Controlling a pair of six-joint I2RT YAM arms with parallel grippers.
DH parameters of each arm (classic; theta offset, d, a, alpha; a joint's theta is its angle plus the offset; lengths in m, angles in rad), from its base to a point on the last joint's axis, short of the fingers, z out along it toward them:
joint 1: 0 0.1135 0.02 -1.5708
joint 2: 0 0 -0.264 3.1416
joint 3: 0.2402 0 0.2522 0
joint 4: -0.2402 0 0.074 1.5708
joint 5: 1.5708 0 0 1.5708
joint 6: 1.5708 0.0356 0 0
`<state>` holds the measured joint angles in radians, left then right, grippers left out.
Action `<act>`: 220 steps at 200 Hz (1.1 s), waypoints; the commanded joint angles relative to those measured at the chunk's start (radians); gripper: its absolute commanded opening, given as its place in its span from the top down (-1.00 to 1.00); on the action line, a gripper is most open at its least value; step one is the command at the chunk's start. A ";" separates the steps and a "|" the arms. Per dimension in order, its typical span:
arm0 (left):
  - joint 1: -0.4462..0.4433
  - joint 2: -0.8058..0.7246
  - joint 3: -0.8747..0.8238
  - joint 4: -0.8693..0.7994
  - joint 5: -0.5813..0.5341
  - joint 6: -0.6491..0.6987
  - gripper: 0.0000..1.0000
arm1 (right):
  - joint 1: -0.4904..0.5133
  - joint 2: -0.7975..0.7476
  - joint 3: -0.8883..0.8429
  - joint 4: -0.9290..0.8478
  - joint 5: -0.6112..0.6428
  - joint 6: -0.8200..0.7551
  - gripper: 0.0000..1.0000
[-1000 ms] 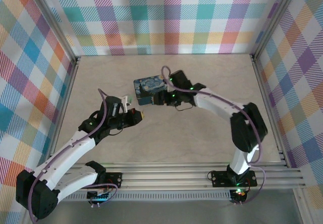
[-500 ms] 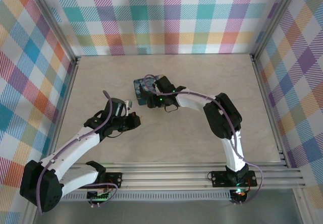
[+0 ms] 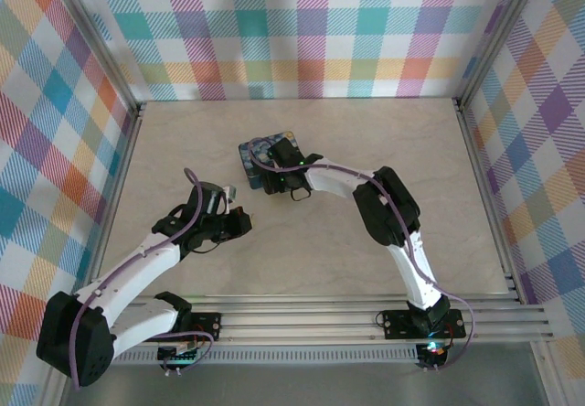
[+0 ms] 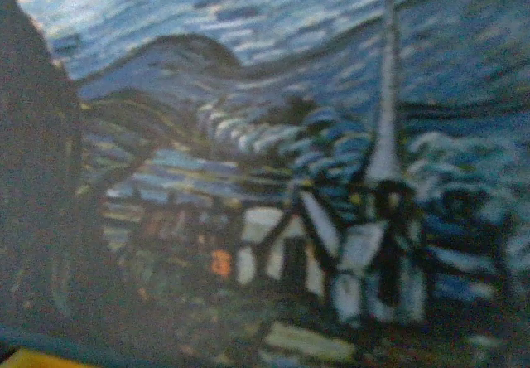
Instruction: Unlock the padlock with the key
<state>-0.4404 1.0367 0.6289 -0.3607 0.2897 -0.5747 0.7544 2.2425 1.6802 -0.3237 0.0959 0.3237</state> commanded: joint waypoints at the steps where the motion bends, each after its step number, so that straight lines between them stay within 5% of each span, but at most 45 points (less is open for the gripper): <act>1: 0.019 -0.024 -0.015 0.002 -0.001 0.032 1.00 | 0.007 0.024 0.044 -0.021 0.031 -0.012 -0.06; 100: 0.024 -0.034 -0.019 -0.010 0.015 0.078 1.00 | 0.006 0.023 0.056 -0.018 0.048 -0.039 0.63; 138: 0.025 0.011 -0.031 0.146 0.119 0.169 1.00 | -0.007 -0.043 0.032 -0.071 0.034 -0.045 1.00; 172: 0.023 0.057 -0.071 0.376 0.197 0.230 1.00 | -0.042 -0.118 -0.019 -0.138 -0.039 0.013 1.00; 220: 0.024 0.144 -0.046 0.421 0.197 0.296 1.00 | -0.095 -0.213 -0.070 -0.238 -0.131 0.130 1.00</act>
<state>-0.4332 1.1381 0.5671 -0.0147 0.4526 -0.3389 0.6888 2.1155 1.6402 -0.4965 0.0391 0.3618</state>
